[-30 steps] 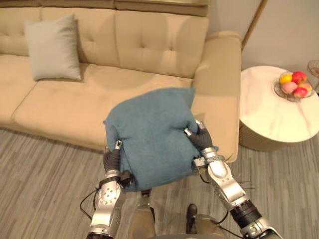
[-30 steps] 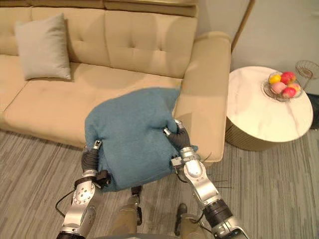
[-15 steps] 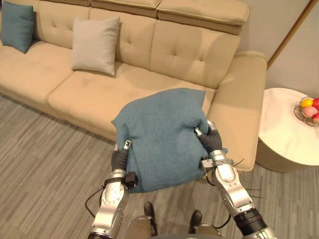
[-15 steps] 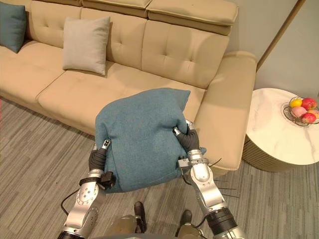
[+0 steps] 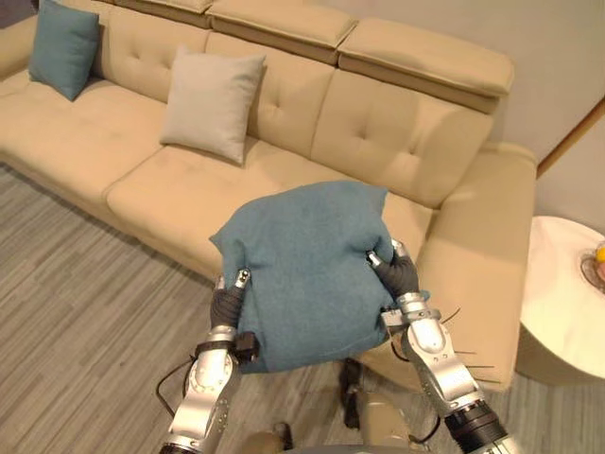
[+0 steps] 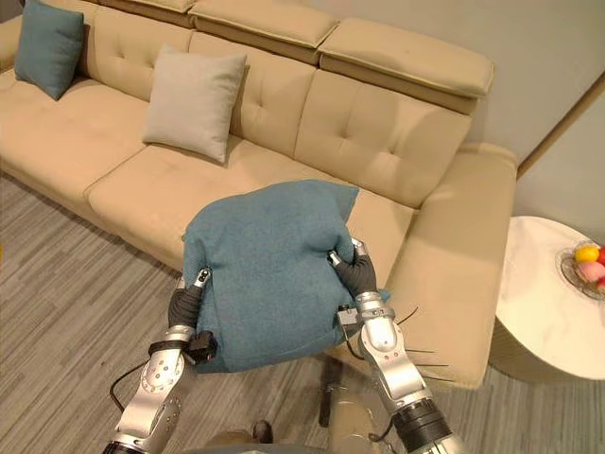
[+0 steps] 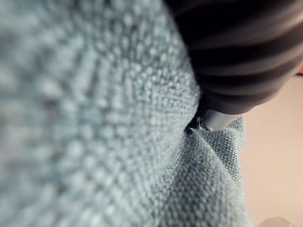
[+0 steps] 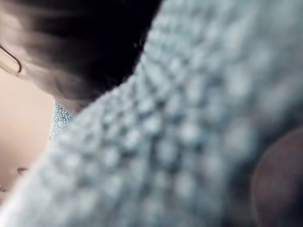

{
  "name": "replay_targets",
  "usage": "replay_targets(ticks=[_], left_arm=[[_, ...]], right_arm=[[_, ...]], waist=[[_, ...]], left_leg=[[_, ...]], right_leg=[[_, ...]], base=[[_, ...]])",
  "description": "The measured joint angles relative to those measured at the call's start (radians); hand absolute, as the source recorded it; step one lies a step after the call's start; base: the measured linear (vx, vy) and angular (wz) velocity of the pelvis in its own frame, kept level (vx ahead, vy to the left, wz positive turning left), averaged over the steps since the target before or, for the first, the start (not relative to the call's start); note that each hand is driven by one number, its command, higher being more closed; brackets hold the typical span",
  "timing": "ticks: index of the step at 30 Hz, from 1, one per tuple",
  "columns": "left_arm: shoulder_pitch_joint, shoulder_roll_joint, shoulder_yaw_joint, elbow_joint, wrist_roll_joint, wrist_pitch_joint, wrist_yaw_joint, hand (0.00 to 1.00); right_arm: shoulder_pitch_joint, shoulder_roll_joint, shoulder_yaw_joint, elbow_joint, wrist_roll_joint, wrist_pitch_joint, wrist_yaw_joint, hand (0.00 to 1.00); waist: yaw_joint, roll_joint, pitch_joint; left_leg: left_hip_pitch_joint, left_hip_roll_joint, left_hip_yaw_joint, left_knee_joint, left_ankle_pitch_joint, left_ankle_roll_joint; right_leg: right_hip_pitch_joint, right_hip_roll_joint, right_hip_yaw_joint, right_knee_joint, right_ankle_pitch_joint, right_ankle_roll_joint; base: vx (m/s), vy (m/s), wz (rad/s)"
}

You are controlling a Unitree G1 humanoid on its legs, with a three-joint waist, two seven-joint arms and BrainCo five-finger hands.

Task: Pick up cushions and gather them together orderly.

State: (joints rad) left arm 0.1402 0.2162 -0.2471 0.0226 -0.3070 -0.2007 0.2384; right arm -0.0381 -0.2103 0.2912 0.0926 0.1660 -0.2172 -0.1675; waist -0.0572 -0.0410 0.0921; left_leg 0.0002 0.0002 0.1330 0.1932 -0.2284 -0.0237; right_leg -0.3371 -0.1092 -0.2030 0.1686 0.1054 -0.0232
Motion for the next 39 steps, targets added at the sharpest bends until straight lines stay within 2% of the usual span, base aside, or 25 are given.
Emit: replay_targets(ticks=[1,2,3,4,5,6,8,9,11,12,13,14,15,16,17,18,19,22,24,27,29,31,34,36,39], left_arm=[[-0.022,-0.021,-0.005,0.020,0.006,0.000,-0.007,1.00],[-0.039,-0.024,-0.015,0.030,0.007,0.001,-0.017,1.00],[-0.045,-0.029,-0.017,0.035,0.007,0.002,-0.019,1.00],[-0.044,-0.046,-0.017,0.051,0.006,0.009,-0.026,1.00],[-0.037,-0.058,-0.018,0.060,0.006,0.019,-0.034,1.00],[-0.031,-0.061,-0.018,0.061,0.006,0.019,-0.040,1.00],[-0.028,-0.065,-0.018,0.047,0.006,0.019,-0.045,1.00],[-0.028,-0.066,-0.017,0.041,0.006,0.018,-0.045,1.00],[-0.029,-0.068,-0.013,0.023,0.006,0.016,-0.045,1.00],[-0.029,-0.068,-0.010,0.021,0.007,0.015,-0.045,1.00],[-0.028,-0.068,-0.008,0.022,0.008,0.017,-0.045,1.00],[-0.026,-0.068,-0.008,0.023,0.009,0.017,-0.045,1.00],[-0.014,-0.072,-0.008,0.023,0.010,0.017,-0.045,1.00],[-0.009,-0.065,-0.005,0.043,0.010,0.019,-0.045,1.00],[-0.003,-0.063,-0.005,0.042,0.010,0.018,-0.045,1.00],[0.003,-0.055,-0.005,0.043,0.010,0.019,-0.047,1.00],[0.016,-0.050,-0.005,0.043,0.010,0.019,-0.052,1.00],[0.040,-0.045,0.005,0.039,0.010,0.019,-0.060,1.00],[0.040,-0.044,0.017,0.039,0.010,0.019,-0.061,1.00],[0.030,-0.038,0.036,0.039,0.038,0.019,-0.060,1.00],[0.007,-0.038,0.035,0.040,0.085,0.021,-0.057,1.00],[-0.031,-0.037,0.038,0.042,0.101,0.021,-0.051,1.00],[-0.192,-0.033,0.063,0.085,0.105,0.020,0.006,1.00],[-0.307,-0.017,0.079,0.118,0.104,0.021,0.036,1.00],[-0.529,0.018,0.104,0.172,0.104,0.021,0.097,1.00]], right_arm=[[0.002,-0.010,-0.024,0.002,0.002,0.001,0.001,1.00],[0.006,-0.018,-0.039,0.002,0.002,0.003,0.001,1.00],[0.007,-0.021,-0.046,0.002,0.002,0.008,0.001,1.00],[0.018,-0.032,-0.049,0.001,0.002,0.012,0.001,1.00],[0.038,-0.033,-0.050,-0.008,0.002,0.014,0.000,1.00],[0.048,-0.032,-0.052,-0.018,0.002,0.014,0.000,1.00],[0.085,-0.031,-0.062,-0.124,0.001,0.012,0.000,1.00],[0.085,-0.028,-0.063,-0.141,0.001,0.010,0.000,1.00],[0.081,-0.024,-0.069,-0.165,-0.001,0.000,0.000,1.00],[0.078,-0.023,-0.070,-0.160,-0.001,0.000,0.000,1.00],[0.076,-0.017,-0.072,-0.145,-0.001,0.000,0.000,1.00],[0.076,-0.012,-0.072,-0.137,-0.001,0.000,0.000,1.00],[0.077,-0.013,-0.073,-0.128,-0.001,0.001,0.001,1.00],[0.078,0.024,-0.078,-0.090,-0.002,0.004,0.006,1.00],[0.084,0.035,-0.079,-0.086,-0.003,0.005,0.007,1.00],[0.095,0.050,-0.081,-0.086,-0.011,0.006,0.012,1.00],[0.094,0.050,-0.081,-0.086,-0.012,0.007,0.019,1.00],[0.079,0.050,-0.066,-0.073,-0.020,0.008,0.037,1.00],[0.056,0.050,-0.055,-0.052,-0.021,0.009,0.037,1.00],[-0.004,0.048,-0.040,-0.003,-0.035,0.009,0.037,1.00],[-0.008,0.039,-0.041,0.012,-0.055,0.010,0.030,1.00],[-0.029,0.039,-0.041,0.018,-0.057,0.009,0.011,1.00],[-0.207,0.039,-0.044,0.097,-0.057,0.009,-0.036,1.00],[-0.334,0.039,-0.052,0.148,-0.057,0.009,-0.062,1.00],[-0.537,0.039,-0.097,0.203,-0.060,0.026,-0.115,1.00]], waist=[[-0.007,0.043,0.003],[-0.020,0.061,0.010],[-0.017,0.069,0.016],[-0.011,0.086,0.027],[-0.006,0.088,0.031],[-0.003,0.089,0.031],[0.020,0.087,0.029],[0.024,0.086,0.029],[0.042,0.086,0.027],[0.045,0.086,0.027],[0.043,0.086,0.028],[0.043,0.088,0.026],[0.044,0.114,0.014],[0.033,0.101,0.001],[0.029,0.091,0.001],[0.022,0.060,-0.002],[0.023,0.053,-0.005],[0.042,0.050,-0.005],[0.046,0.050,-0.006],[0.042,0.048,-0.006],[0.023,0.047,-0.004],[0.021,0.046,0.005],[0.024,0.044,0.060],[0.033,0.044,0.102],[0.069,0.045,0.176]], left_leg=[[-0.036,0.044,-0.006,0.058,-0.025,-0.050],[-0.097,0.078,0.004,0.179,-0.042,-0.092],[-0.123,0.102,0.015,0.256,-0.044,-0.100],[-0.167,0.162,0.053,0.451,-0.017,-0.125],[-0.197,0.209,0.072,0.596,0.004,-0.114],[-0.207,0.231,0.086,0.651,-0.008,-0.104],[-0.261,0.269,0.129,0.665,-0.058,-0.024],[-0.275,0.269,0.125,0.635,-0.066,-0.012],[-0.319,0.246,0.037,0.458,-0.064,-0.018],[-0.323,0.235,-0.004,0.401,-0.058,-0.029],[-0.319,0.209,-0.086,0.278,-0.028,-0.066],[-0.306,0.203,-0.113,0.218,0.003,-0.085],[-0.265,0.215,-0.161,0.085,0.181,-0.112],[-0.260,0.205,-0.141,0.105,0.181,-0.130],[-0.242,0.196,-0.125,0.092,0.174,-0.119],[-0.214,0.171,-0.070,0.077,0.160,-0.095],[-0.200,0.159,-0.016,0.083,0.143,-0.073],[-0.177,0.160,0.123,0.105,0.094,-0.055],[-0.172,0.171,0.186,0.111,0.077,-0.052],[-0.178,0.193,0.273,0.091,0.075,-0.054],[-0.185,0.194,0.276,0.093,0.080,-0.061],[-0.204,0.201,0.264,0.102,0.085,-0.066],[-0.300,0.209,0.238,0.132,0.102,-0.059],[-0.371,0.209,0.223,0.154,0.117,-0.050],[-0.478,0.212,0.195,0.188,0.142,-0.039]], right_leg=[[-0.001,0.022,-0.039,0.009,0.008,-0.018],[0.017,0.033,-0.068,0.000,-0.021,-0.027],[0.031,0.048,-0.071,-0.007,-0.026,-0.033],[0.103,0.089,-0.069,-0.041,-0.042,-0.045],[0.170,0.107,-0.053,-0.063,-0.071,-0.050],[0.199,0.115,-0.045,-0.067,-0.083,-0.048],[0.240,0.115,0.026,-0.070,-0.118,-0.047],[0.243,0.113,0.050,-0.071,-0.122,-0.047],[0.248,0.100,0.131,-0.071,-0.124,-0.033],[0.250,0.097,0.155,-0.071,-0.123,-0.026],[0.260,0.090,0.196,-0.072,-0.125,-0.007],[0.263,0.089,0.213,-0.071,-0.128,0.005],[0.269,0.106,0.257,-0.075,-0.137,0.053],[0.278,0.091,0.300,-0.094,-0.136,0.090],[0.279,0.080,0.306,-0.095,-0.127,0.102],[0.279,0.040,0.335,-0.099,-0.133,0.112],[0.267,0.020,0.381,-0.102,-0.123,0.126],[0.218,0.004,0.489,-0.109,-0.091,0.150],[0.190,0.005,0.501,-0.129,-0.064,0.140],[0.135,0.004,0.358,-0.164,-0.003,0.079],[0.133,0.009,0.353,-0.183,0.014,0.102],[0.126,0.009,0.339,-0.190,0.022,0.105],[0.059,0.012,0.309,-0.192,0.055,0.098],[0.007,0.012,0.292,-0.193,0.076,0.104],[-0.071,0.012,0.271,-0.192,0.112,0.103]], base=[[0.49,-0.136,0.50],[0.46,-0.135,0.37],[0.49,-0.129,0.11],[0.49,-0.126,-0.25],[0.40,-0.097,-0.32],[0.36,-0.044,-0.49],[0.34,0.006,-0.73],[0.25,0.081,-0.96],[0.22,0.173,-1.08],[0.20,0.258,-1.09],[0.15,0.241,-0.89],[0.20,0.332,-1.20],[0.19,0.359,-1.15],[0.19,0.360,-1.12],[0.18,0.358,-0.85],[0.13,0.295,-0.85],[0.10,0.227,-0.89],[0.00,0.198,-1.32],[-0.05,0.074,-1.21],[-0.02,0.000,-0.97],[0.02,-0.021,-0.21],[0.00,-0.042,0.10],[-0.12,-0.057,0.19],[-0.24,-0.068,0.23],[-0.25,-0.068,0.22]])
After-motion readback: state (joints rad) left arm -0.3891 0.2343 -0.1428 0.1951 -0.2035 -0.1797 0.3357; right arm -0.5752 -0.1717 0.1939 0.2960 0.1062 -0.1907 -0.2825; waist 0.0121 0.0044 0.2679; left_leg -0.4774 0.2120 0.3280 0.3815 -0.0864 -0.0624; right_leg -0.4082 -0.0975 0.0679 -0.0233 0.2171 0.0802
